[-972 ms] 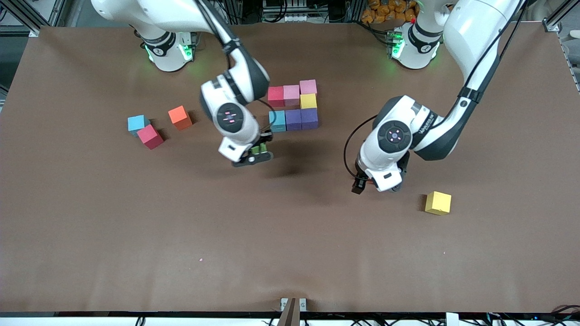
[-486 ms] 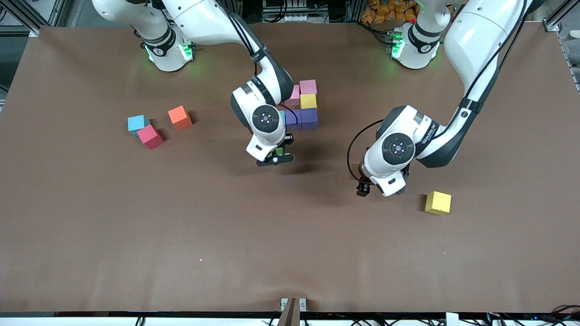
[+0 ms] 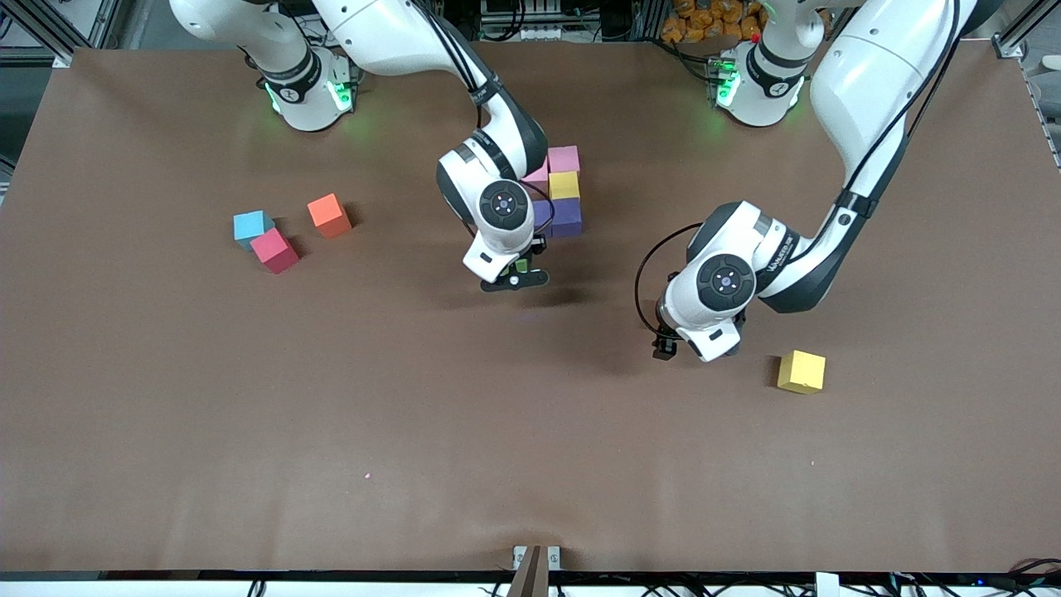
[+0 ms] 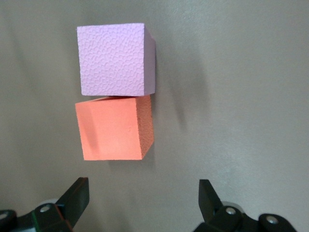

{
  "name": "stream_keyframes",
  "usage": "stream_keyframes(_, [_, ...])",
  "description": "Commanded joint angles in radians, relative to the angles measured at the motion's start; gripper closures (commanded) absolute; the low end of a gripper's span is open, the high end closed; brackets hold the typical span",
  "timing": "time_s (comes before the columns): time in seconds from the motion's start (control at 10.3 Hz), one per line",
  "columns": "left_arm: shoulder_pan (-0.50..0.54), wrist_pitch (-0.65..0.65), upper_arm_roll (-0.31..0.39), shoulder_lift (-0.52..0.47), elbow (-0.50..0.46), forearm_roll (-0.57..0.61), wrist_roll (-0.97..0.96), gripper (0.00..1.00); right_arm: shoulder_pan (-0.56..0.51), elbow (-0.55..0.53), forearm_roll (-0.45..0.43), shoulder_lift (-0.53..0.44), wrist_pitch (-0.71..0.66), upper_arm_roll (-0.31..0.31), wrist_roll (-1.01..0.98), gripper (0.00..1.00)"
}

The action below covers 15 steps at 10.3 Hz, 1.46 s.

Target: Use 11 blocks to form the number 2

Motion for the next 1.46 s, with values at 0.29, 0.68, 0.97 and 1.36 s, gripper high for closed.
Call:
stream_keyframes(0.29, [0.003,-0.016,-0.019,0.028,0.003,0.017,-0.027,0.0,0.012,-0.051,-0.012,-0.004,0.044,-0.01,0.006,0.89])
stream_keyframes(0.68, [0.01,-0.052,-0.023,0.02,-0.013,0.018,-0.012,0.0,0.015,-0.07,-0.002,-0.007,0.058,-0.008,0.007,0.88])
stream_keyframes(0.97, [0.079,-0.062,-0.067,-0.044,-0.065,0.024,-0.014,0.0,0.02,-0.09,0.0,-0.013,0.06,-0.001,0.009,0.88])
stream_keyframes(1.36, [0.082,-0.059,-0.072,-0.044,-0.076,0.038,-0.014,0.0,0.023,-0.101,0.0,-0.029,0.057,0.009,0.017,0.88])
